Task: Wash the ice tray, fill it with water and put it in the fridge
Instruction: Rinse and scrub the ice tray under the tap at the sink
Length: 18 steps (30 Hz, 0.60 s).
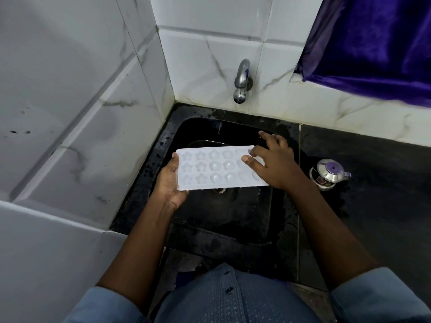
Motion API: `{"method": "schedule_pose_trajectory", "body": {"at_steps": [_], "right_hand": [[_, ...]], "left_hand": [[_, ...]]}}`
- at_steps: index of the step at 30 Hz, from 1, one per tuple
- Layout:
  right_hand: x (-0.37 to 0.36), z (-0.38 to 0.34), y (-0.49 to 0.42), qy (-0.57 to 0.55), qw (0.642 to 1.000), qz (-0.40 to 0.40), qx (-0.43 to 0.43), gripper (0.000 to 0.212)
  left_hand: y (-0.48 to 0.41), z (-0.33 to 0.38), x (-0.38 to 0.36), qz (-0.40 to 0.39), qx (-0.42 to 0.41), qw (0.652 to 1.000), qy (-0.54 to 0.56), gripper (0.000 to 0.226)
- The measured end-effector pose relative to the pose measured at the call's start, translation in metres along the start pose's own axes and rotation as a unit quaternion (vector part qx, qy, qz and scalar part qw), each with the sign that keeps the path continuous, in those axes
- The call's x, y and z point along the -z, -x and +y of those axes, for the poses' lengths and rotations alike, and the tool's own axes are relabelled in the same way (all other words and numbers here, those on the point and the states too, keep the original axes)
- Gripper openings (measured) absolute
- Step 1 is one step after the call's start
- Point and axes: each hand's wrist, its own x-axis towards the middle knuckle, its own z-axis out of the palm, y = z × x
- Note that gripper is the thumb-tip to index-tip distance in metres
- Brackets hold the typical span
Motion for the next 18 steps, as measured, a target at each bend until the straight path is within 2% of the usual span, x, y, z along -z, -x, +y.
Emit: {"method": "schedule_pose_trajectory", "body": {"at_steps": [14,18], "right_hand": [[0.0018,-0.0035,0.0027,-0.016,0.999,-0.029,0.008,0.063],[0.0041,-0.0099,0.0051,-0.013,1.0,0.014,0.025,0.057]], "left_hand": [[0.0042,-0.0004,0.0075,0.003,-0.001,1.0,0.016,0.054],[0.0071,-0.0009,0.0081,0.002,-0.004,1.0,0.014,0.053]]}}
